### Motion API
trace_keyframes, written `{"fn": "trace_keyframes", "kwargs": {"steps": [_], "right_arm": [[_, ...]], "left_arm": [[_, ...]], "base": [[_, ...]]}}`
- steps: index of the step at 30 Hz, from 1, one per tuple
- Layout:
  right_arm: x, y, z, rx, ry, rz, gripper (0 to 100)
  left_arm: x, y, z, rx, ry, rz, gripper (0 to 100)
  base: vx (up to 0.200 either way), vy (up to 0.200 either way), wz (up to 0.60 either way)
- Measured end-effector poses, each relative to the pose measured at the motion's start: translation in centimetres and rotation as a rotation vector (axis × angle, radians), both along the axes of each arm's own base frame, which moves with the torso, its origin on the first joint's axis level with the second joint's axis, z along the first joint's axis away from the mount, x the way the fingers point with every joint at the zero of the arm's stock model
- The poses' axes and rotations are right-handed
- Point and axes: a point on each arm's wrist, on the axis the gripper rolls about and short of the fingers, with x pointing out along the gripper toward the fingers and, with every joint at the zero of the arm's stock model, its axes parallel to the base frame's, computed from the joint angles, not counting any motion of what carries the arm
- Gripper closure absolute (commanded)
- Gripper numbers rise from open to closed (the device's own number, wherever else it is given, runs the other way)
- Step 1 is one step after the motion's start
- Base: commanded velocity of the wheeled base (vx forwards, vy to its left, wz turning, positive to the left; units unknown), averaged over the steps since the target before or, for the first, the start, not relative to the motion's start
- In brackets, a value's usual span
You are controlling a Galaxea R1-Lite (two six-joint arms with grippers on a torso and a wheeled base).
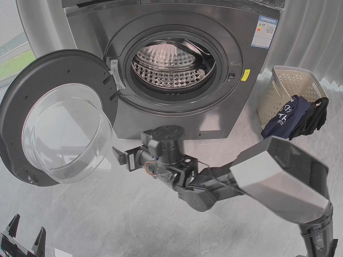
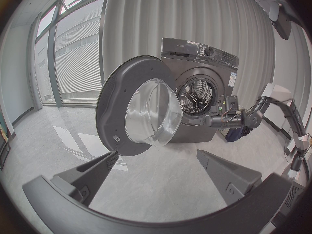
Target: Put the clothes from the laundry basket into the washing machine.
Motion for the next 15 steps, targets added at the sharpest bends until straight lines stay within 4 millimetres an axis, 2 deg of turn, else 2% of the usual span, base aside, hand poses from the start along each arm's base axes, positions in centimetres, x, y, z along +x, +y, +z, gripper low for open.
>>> {"fn": "trace_keyframes", "kwargs": {"steps": [4, 12, 15], "right_arm": [[-1.2, -3.9, 2.3, -0.032, 0.023, -0.037, 0], [-4.2, -14.4, 7.0, -0.07, 0.028, -0.17, 0], [-6.1, -18.6, 8.4, -0.075, 0.017, -0.224, 0]], "left_arm": [[0.0, 0.0, 0.0, 0.0, 0.0, 0.0, 0], [0.0, 0.0, 0.0, 0.001, 0.0, 0.0, 0], [0.0, 0.0, 0.0, 0.001, 0.0, -0.001, 0]], "base": [[0.0, 0.0, 0.0], [0.0, 0.0, 0.0], [0.0, 0.0, 0.0]]}}
